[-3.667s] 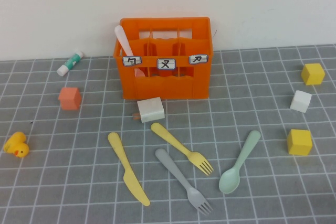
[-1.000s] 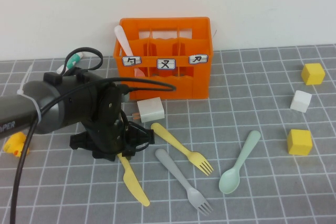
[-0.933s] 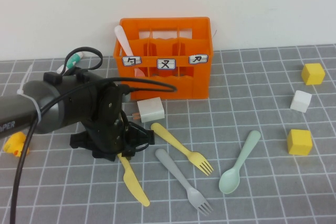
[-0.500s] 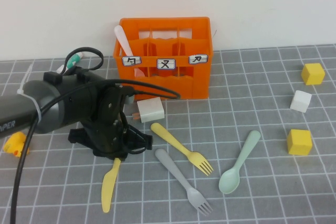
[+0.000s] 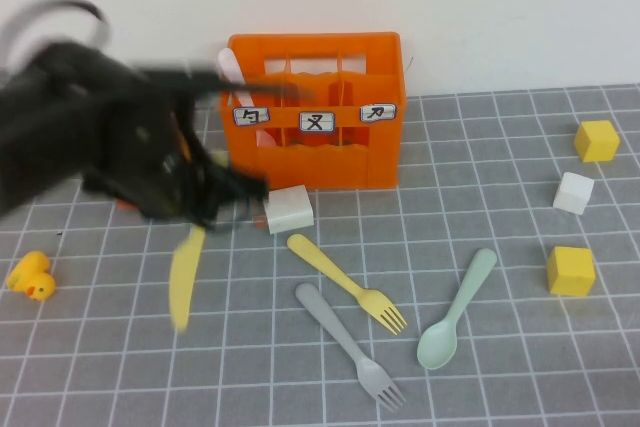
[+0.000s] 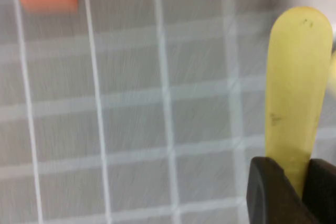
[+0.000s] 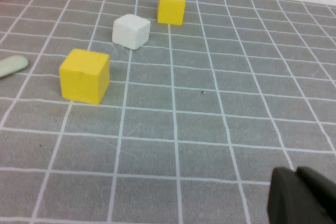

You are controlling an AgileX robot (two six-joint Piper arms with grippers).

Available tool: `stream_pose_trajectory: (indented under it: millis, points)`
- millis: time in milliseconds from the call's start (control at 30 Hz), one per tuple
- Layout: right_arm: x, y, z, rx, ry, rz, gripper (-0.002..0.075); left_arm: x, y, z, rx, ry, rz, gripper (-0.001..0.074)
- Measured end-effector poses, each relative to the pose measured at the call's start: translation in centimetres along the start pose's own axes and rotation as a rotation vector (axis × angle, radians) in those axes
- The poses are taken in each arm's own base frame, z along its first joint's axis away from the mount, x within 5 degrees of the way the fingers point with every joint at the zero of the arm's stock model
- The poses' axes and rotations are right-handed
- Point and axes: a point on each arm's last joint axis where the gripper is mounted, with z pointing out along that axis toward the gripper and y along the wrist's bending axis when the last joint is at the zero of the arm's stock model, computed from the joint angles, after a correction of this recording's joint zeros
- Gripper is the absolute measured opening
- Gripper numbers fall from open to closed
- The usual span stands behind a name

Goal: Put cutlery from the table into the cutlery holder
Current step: Place the knife on the box

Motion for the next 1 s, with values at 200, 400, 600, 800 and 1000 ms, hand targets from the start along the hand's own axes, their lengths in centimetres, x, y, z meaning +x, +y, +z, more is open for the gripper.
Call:
stream_pose_trajectory:
  millis: [200,400,600,800,1000]
  points:
    - [0.0,0.0,0.0,0.000,0.000,0.002,-0.0003,-3.4,-0.3,-6.8,0.138,-0.349,-0.028,0.0100]
    - [0.0,0.0,0.0,0.000,0.000,0.002,-0.0003,-6.3,-2.0,-8.2,0.318,-0.662,-0.024,0.0100]
    - [0.0,0.0,0.0,0.000,0.000,0.002,-0.0003,-7.9,-3.8,-5.7,0.426,-0.806,0.038,0.0100]
    - [0.0,0.0,0.0,0.000,0.000,0.002,-0.0003,-9.0,-6.0,-2.6,0.582,-0.998,0.116,0.0100]
    - [0.0,0.0,0.0,0.000,0.000,0.002,-0.0003,-9.5,-6.7,1.9,0.637,-1.126,0.053,0.0100]
